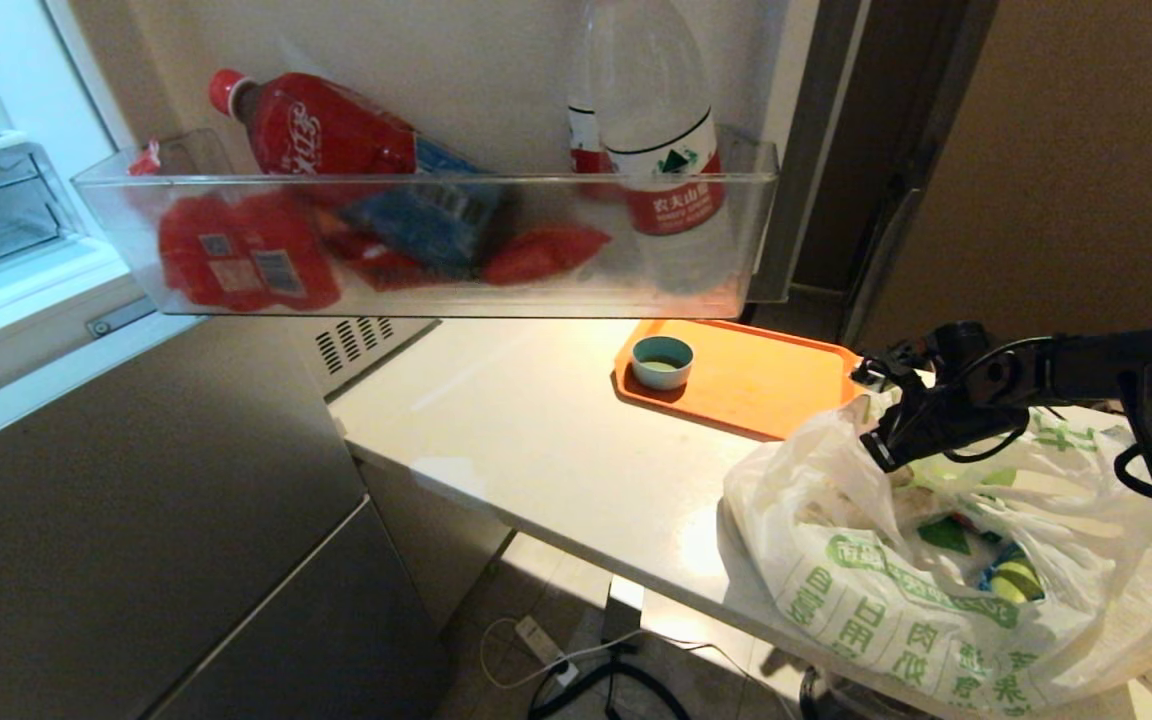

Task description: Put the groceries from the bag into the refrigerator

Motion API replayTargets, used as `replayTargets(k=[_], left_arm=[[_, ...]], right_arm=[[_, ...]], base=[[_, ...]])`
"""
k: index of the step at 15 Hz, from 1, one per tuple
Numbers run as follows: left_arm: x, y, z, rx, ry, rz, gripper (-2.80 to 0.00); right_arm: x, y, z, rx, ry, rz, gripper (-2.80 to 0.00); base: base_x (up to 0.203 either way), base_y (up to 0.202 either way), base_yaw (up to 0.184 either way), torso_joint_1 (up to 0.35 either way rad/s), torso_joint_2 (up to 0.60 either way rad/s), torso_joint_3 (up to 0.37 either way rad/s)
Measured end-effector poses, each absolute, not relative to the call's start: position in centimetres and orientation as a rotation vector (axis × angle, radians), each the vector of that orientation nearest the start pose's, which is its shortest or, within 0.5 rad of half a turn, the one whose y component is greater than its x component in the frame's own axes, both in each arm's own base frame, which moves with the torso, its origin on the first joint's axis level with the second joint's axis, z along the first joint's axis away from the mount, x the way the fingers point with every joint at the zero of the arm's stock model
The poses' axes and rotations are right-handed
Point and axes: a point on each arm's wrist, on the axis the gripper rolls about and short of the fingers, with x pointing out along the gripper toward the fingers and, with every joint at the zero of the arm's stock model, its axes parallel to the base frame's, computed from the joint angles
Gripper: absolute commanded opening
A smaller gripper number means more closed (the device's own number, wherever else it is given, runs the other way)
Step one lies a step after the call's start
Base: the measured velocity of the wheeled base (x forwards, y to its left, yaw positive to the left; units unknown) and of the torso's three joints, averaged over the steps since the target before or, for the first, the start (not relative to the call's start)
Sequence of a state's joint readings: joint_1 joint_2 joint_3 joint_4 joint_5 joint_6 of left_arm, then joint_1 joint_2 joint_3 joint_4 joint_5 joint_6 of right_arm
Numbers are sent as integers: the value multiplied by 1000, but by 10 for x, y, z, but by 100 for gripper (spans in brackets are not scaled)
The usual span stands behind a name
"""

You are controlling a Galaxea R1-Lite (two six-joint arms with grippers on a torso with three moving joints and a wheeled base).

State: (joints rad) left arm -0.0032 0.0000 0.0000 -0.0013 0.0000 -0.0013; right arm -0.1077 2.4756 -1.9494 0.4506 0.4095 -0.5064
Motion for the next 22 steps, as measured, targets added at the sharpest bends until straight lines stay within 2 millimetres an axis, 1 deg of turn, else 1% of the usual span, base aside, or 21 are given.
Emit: replayTargets(k=[4, 8, 12, 17, 18, 22], left_arm=[[-23, 0, 76, -1, -1, -3, -280], [-23, 0, 76, -1, -1, -3, -280], [-23, 0, 76, -1, -1, -3, -280], [-23, 0, 76, -1, -1, -3, -280], [-23, 0, 76, -1, -1, -3, -280], [-23, 0, 76, -1, -1, -3, -280]], right_arm=[[483, -43, 72, -220, 849, 511, -280], [490, -43, 69, -238, 803, 504, -280], [496, -41, 69, -258, 752, 497, -280], [496, -37, 69, -285, 741, 511, -280], [497, -36, 69, -299, 735, 515, 0], [498, -29, 72, -320, 714, 530, 0]], base=[[0, 0, 0, 0, 0, 0], [0, 0, 0, 0, 0, 0], [0, 0, 0, 0, 0, 0], [0, 0, 0, 0, 0, 0], [0, 0, 0, 0, 0, 0], [0, 0, 0, 0, 0, 0]])
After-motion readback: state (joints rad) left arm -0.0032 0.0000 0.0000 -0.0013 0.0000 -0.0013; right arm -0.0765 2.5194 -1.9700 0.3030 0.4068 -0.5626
